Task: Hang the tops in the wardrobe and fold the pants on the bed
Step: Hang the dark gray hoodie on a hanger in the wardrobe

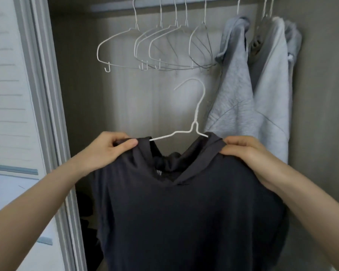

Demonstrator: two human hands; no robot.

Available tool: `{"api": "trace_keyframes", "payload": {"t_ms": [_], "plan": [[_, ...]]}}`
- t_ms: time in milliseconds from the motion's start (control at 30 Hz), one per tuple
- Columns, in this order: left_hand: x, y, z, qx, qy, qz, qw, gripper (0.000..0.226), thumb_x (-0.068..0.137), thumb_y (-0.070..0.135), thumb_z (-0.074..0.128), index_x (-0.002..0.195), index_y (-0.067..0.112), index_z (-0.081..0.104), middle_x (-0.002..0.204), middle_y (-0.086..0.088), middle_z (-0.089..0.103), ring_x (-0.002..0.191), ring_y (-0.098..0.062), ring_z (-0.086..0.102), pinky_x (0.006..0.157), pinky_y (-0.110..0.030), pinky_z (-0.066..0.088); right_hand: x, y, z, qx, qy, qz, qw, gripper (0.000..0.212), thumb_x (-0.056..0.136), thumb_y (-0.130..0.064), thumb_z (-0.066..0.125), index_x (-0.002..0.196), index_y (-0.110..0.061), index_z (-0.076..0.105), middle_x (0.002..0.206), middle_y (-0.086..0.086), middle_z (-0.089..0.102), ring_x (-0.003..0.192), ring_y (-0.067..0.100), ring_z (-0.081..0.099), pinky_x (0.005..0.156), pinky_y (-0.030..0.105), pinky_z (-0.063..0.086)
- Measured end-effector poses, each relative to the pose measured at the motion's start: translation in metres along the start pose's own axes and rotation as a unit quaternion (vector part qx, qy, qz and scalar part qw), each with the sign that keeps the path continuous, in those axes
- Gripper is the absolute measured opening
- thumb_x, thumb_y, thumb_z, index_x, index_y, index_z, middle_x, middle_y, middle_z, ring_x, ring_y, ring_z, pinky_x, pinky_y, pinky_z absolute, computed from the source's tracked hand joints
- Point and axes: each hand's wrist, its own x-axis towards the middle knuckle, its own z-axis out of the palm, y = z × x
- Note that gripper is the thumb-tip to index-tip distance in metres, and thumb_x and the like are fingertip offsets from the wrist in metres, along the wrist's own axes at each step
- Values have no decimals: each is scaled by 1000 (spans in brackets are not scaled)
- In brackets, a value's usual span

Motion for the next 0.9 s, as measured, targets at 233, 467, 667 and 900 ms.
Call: {"api": "trace_keyframes", "payload": {"t_ms": [233, 467, 667, 900], "plan": [[15, -12, -9, -11, 87, 2, 996, 41, 93, 42, 51, 60, 18, 52, 56, 9, 50, 55, -4, 45, 60, -32, 36, 3, -1, -25, -85, -31, -34, 995, 12, 91, -7, 59, 90, -11, 70, 92, 7, 73, 86, 17, 67, 77, 23, 53], [23, 7, 10, 130, 41, 79, 988, 53, 88, 67, 40, 75, 17, 55, 66, 1, 59, 66, -8, 56, 66, -27, 43, 2, -4, -3, -106, -13, -93, 990, 17, 93, -8, 57, 96, -17, 71, 89, 2, 73, 83, 7, 65, 79, 18, 49], [29, -8, -10, 58, 137, 39, 988, 45, 97, 43, 48, 70, 8, 51, 65, -10, 55, 61, -15, 51, 63, -37, 39, -6, -25, -36, -168, -18, -55, 984, 20, 89, -7, 62, 78, -19, 73, 75, 8, 69, 70, 11, 61, 68, 24, 47], [57, -7, -9, -7, 117, 10, 993, 42, 97, 39, 53, 61, 20, 49, 54, 11, 48, 54, -5, 44, 61, -35, 34, 0, -43, -24, -88, -8, -23, 996, 38, 95, -33, 55, 90, 1, 70, 91, 14, 72, 82, 16, 64, 79, 30, 50]]}}
